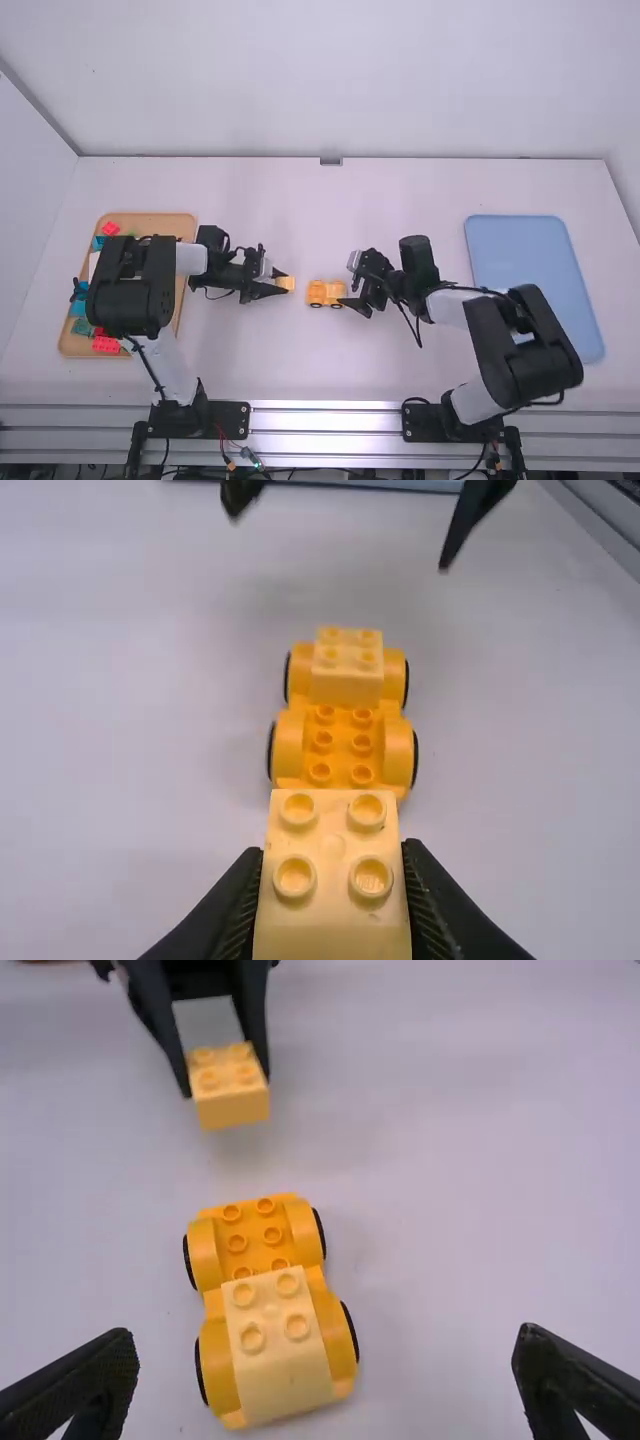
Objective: Assemble lego blocks to make yellow taxi
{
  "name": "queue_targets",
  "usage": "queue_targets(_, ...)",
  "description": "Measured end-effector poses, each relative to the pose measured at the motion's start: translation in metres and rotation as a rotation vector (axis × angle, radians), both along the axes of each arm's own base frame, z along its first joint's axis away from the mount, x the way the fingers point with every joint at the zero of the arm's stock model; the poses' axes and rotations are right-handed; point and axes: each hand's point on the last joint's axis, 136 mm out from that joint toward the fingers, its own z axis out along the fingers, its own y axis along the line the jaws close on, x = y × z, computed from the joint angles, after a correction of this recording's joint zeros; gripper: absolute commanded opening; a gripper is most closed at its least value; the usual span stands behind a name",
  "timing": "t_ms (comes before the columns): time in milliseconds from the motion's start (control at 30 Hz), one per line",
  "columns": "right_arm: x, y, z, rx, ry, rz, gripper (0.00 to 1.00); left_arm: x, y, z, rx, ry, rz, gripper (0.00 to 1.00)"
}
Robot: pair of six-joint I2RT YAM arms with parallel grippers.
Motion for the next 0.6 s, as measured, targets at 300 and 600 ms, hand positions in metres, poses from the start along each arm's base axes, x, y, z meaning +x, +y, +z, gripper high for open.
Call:
queue_targets(300, -0.001, 0.009, -0.036, 0.049, 0.001, 0.062, 0.99, -0.010, -0.028, 0.006, -0.024, -0.071, -0.086, 0.15)
queue_targets(600, -0.004, 0.015, -0.059, 0.099, -0.033, 0.106, 0.98, -0.003, -0.055, -0.002, 0.018, -0.106, -0.088, 0.11)
